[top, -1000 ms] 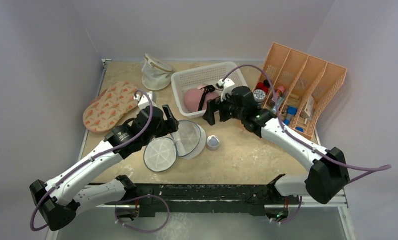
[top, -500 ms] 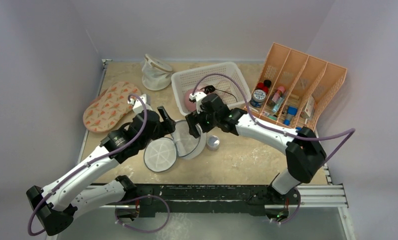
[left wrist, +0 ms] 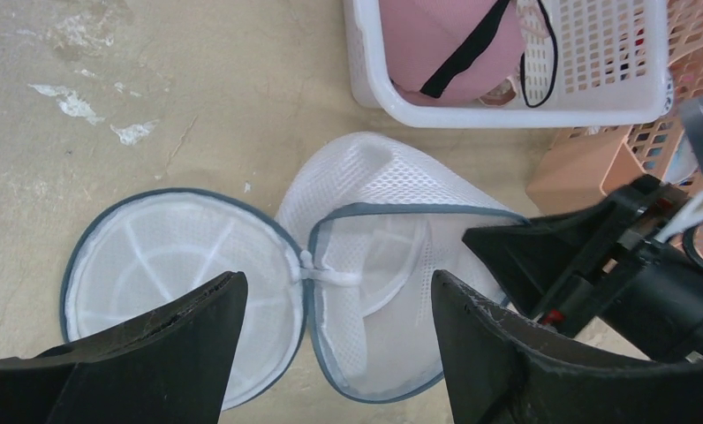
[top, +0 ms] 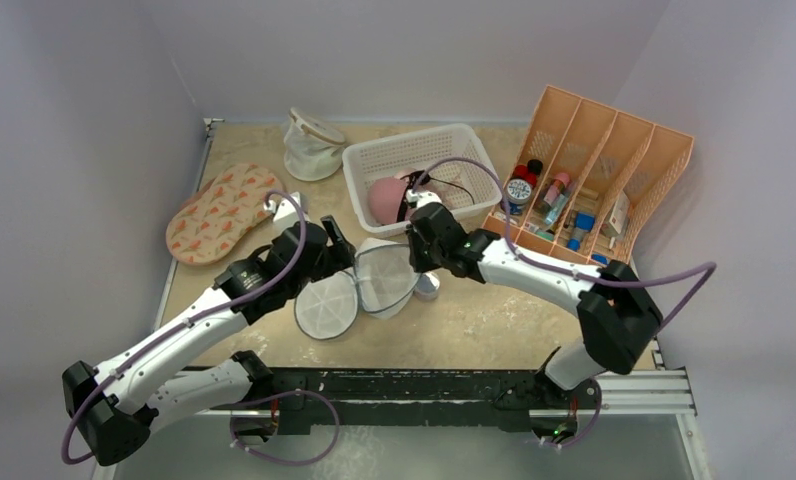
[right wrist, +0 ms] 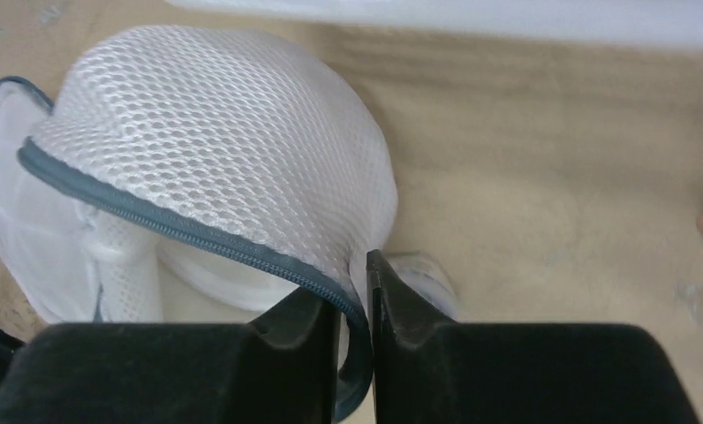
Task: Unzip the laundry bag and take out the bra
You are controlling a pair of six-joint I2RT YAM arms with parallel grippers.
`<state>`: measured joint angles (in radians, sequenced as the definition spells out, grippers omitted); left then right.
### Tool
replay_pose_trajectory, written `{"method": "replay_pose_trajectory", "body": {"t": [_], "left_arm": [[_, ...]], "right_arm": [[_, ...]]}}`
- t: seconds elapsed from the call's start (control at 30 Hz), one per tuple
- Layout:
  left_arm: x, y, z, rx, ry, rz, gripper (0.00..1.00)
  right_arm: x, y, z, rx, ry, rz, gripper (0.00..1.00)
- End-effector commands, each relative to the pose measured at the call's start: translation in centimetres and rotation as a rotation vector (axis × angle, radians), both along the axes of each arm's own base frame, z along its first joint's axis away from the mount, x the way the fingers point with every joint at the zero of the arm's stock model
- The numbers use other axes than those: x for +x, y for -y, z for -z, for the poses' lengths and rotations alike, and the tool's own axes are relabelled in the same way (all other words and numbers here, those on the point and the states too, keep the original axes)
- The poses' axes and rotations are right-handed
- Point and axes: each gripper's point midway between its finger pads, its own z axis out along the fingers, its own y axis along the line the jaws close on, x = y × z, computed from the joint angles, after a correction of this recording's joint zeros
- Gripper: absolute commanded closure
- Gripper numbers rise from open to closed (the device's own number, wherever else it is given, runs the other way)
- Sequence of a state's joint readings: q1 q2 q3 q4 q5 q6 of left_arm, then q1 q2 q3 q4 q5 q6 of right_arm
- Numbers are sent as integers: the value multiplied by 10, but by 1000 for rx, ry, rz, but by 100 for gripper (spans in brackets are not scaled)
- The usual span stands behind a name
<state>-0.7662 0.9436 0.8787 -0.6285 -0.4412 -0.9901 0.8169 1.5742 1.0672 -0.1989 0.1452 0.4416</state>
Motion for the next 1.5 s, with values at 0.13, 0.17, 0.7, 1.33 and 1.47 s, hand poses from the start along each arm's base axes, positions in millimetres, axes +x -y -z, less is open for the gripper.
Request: {"method": "replay_pose_trajectory", "body": {"t": [0.13,0.17,0.7,1.33,1.47], "left_arm": [[0,5,20,-58,-21,-31,25],[0,4,25,-56,-29,-35,25],[-38,-59,96,-67,-209,-410,16],[-37,-51,135,-662,-181,-684,53],[-42,-51,151,-612,-233,-702,53]], "right_arm": [[-16,35,-12,247,-16,306,90],[-19,33,-14,276,-14,296,90],[-17,20,-59,327,114,114,23],[-17,36,-93,321,215,112,9],[-17,39,-98,330,232,122,9]]}}
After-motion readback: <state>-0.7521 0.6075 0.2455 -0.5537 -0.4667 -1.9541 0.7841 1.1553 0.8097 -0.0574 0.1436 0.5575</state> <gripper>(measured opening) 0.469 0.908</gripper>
